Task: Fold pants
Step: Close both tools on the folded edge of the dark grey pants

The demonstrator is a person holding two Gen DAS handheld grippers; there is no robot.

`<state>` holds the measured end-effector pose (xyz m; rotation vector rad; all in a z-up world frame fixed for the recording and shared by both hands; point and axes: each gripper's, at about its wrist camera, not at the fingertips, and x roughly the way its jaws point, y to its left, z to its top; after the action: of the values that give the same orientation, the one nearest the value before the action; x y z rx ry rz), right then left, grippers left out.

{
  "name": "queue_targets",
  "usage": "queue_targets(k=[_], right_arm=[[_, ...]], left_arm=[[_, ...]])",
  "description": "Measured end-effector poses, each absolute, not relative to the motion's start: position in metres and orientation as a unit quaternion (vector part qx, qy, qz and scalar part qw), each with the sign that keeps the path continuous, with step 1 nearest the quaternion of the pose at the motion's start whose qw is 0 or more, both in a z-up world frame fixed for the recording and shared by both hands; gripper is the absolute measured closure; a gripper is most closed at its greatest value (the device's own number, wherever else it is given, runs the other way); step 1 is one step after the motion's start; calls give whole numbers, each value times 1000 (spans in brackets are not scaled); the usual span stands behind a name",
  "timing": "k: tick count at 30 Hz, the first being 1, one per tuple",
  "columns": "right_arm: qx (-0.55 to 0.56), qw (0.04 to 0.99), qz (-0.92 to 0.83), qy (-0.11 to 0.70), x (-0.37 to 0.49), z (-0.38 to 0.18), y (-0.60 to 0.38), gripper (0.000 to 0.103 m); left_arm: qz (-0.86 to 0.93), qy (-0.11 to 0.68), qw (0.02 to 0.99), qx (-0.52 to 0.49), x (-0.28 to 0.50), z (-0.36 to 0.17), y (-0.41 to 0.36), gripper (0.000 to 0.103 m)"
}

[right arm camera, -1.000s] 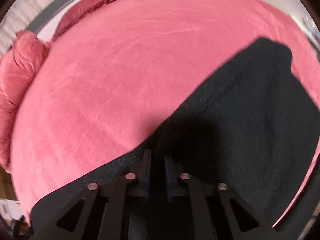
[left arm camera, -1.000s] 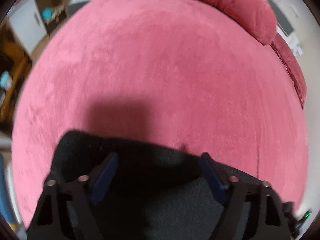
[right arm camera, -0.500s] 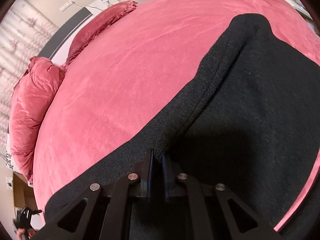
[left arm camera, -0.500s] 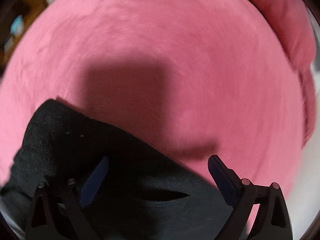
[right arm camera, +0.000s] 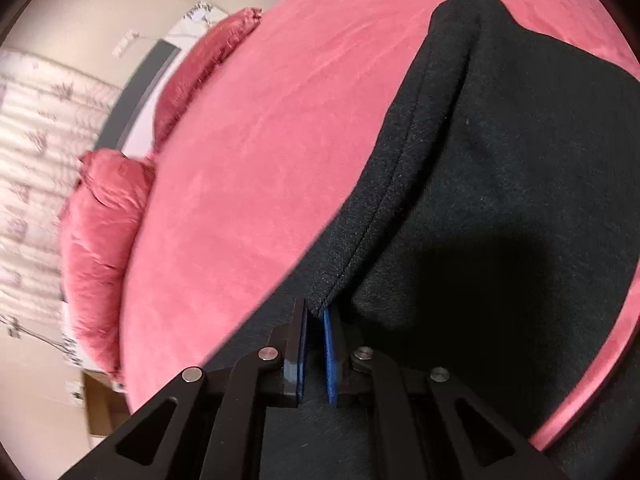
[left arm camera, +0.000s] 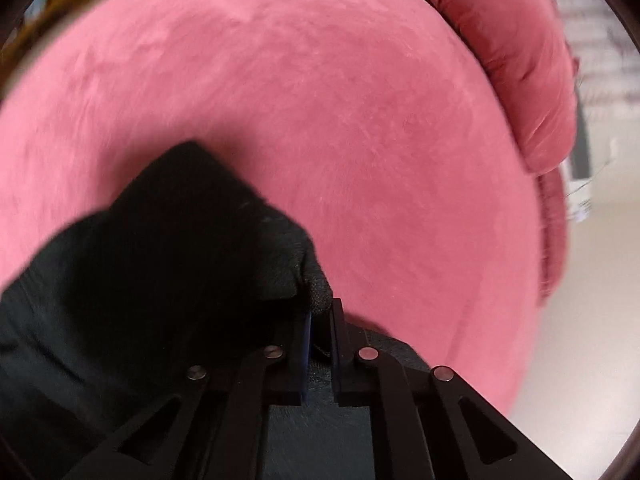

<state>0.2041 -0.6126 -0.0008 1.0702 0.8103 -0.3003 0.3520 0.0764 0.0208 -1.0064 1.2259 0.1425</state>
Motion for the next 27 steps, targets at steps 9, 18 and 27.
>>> queue_targets(k=[9, 18, 27], right_arm=[[494, 799, -95, 331, 155, 54, -616, 96], [487, 820, -45, 299, 89, 87, -608, 96], [462, 857, 3, 230, -22, 107, -583, 96]], left_arm=[[-57, 466, 740, -482, 291, 70, 100, 96], [-133, 428, 731, -514, 204, 73, 128, 96], [-188, 380, 720, -550, 114, 66, 158, 96]])
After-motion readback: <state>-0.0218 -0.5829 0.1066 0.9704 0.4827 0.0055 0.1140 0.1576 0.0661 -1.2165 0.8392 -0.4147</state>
